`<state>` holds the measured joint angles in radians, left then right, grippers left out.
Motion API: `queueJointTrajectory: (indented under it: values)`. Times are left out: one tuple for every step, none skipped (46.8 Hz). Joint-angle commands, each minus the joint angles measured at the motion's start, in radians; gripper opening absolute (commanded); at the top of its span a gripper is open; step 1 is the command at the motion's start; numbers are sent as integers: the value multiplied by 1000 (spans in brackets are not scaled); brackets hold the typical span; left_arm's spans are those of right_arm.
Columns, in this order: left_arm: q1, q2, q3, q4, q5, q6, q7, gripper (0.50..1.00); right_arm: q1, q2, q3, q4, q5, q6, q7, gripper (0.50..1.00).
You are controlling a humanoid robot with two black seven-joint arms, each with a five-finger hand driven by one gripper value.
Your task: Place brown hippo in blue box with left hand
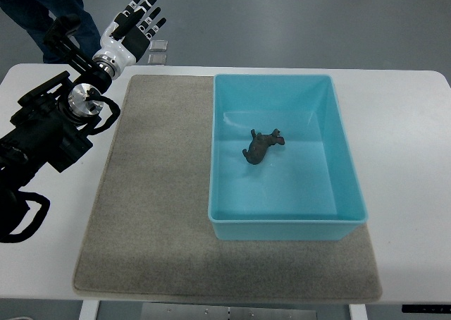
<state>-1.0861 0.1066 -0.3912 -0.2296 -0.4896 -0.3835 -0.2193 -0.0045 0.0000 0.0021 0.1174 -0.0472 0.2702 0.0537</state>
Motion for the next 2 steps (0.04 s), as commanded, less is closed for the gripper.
queueJointTrajectory:
  values:
    - [0, -1, -1, 1, 0, 0, 0, 996, 0, 0, -1, 1, 1, 0, 0, 936]
    - [0, -1, 0, 1, 0, 0, 0, 996, 0, 0, -1, 1, 3, 0, 0, 936]
